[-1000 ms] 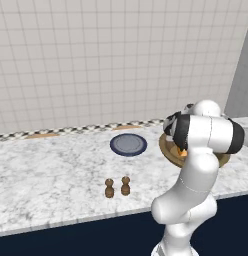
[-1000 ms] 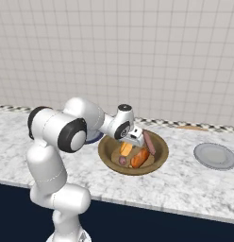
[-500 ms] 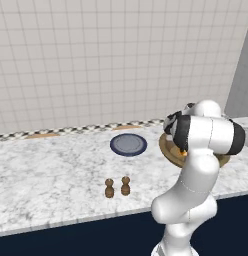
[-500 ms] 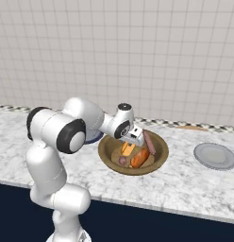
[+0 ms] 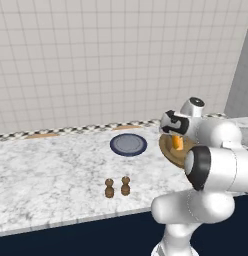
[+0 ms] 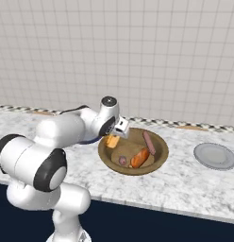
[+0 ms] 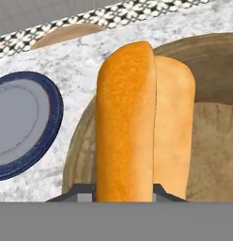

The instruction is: Place one bun and one sausage from the bowl on each plate.

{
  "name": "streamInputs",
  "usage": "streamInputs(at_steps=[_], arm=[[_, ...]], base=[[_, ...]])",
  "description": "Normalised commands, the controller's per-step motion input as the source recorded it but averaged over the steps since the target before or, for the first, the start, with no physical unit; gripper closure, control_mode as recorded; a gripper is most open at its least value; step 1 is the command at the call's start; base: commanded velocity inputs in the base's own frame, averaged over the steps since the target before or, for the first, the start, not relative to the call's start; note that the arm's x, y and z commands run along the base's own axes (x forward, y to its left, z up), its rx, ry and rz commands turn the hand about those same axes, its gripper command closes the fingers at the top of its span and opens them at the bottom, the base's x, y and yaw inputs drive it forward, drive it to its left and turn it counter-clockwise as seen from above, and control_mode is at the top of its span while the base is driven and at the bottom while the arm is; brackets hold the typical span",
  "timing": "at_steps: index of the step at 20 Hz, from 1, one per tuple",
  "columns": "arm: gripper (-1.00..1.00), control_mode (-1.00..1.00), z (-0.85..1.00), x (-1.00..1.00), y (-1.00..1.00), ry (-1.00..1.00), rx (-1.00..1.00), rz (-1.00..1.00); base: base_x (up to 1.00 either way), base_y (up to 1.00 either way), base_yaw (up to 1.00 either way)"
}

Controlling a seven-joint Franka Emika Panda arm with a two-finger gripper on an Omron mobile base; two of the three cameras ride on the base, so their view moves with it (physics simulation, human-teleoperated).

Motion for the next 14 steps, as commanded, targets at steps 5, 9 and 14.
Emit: streamInputs(at_steps=[5, 9, 14], arm=[[1.00, -1.00, 0.45, 0.17, 1.00, 0.11, -0.06, 0.23], [1.00, -1.00, 0.24, 0.27, 1.00, 0.30, -0.10, 0.34], [1.00, -1.00, -0.03, 0.20, 0.94, 0.37, -0.16, 0.29]], base=[[0.00, 0.00, 0.00], [0.00, 0.00, 0.00], [0.00, 0.00, 0.00]])
